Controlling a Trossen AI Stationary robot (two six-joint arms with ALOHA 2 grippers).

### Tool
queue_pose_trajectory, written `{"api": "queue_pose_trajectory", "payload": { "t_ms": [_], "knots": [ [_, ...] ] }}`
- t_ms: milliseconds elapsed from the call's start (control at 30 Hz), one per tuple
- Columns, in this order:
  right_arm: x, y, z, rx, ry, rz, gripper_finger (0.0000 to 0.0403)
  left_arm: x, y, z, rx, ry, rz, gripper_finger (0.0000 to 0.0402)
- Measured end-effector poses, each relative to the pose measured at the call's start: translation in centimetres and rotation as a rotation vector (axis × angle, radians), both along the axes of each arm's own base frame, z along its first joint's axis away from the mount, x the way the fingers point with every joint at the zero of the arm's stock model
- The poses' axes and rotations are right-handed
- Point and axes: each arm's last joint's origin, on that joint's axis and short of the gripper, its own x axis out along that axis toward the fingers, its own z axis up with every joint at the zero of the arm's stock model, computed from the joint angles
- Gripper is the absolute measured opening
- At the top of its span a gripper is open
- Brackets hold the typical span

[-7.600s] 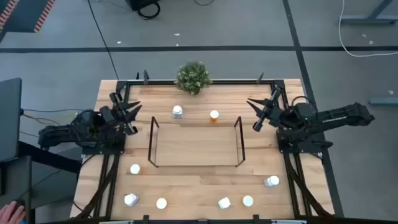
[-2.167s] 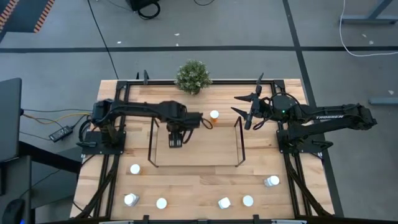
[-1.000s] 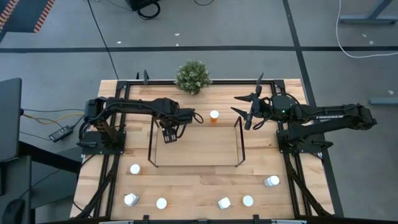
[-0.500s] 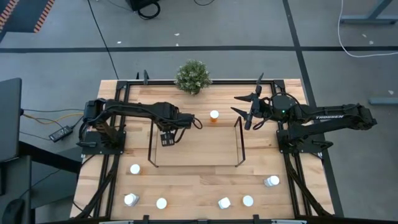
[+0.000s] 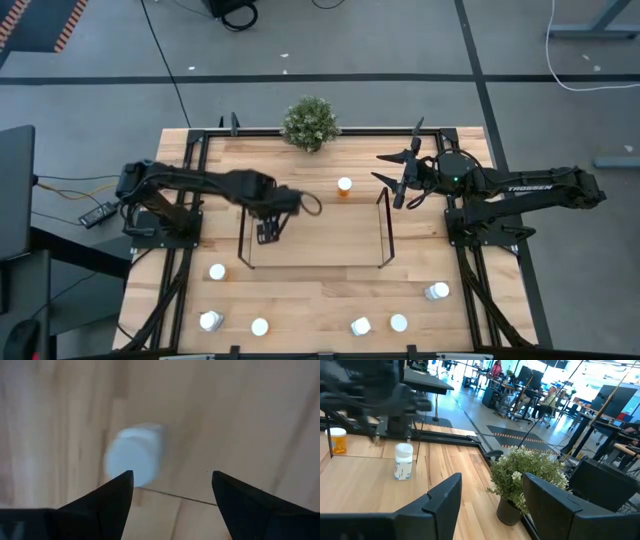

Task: Pick and place medicine bottles onto shelf by color
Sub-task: Put the bottom left orange pill bottle on the shelf

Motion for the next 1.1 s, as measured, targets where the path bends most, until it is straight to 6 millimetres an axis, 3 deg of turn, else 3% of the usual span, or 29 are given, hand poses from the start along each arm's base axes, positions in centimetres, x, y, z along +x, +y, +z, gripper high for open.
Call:
{"api": "queue_pose_trajectory", "payload": {
  "t_ms": [167, 400, 833, 1100],
  "knots": [
    [0.0, 0.0, 0.0, 0.001, -0.001, 0.0, 0.0219, 0.2, -3.5, 1.3, -0.012, -0.075, -0.104, 0.0277],
    [0.0, 0.0, 0.0, 0.015, -0.007, -0.002, 0.0219, -0.1, -8.0, 3.4, -0.081, -0.189, -0.071, 0.0277],
    [0.0, 0.0, 0.5, 0.072, -0.041, -0.005, 0.0219, -1.4, -17.6, 0.1, -0.181, -0.135, -0.158, 0.0277],
    [0.0, 0.1, 0.5, 0.077, -0.041, -0.006, 0.0219, -3.6, -23.0, -0.3, -0.232, -0.221, -0.429, 0.0277]
  ]
}}
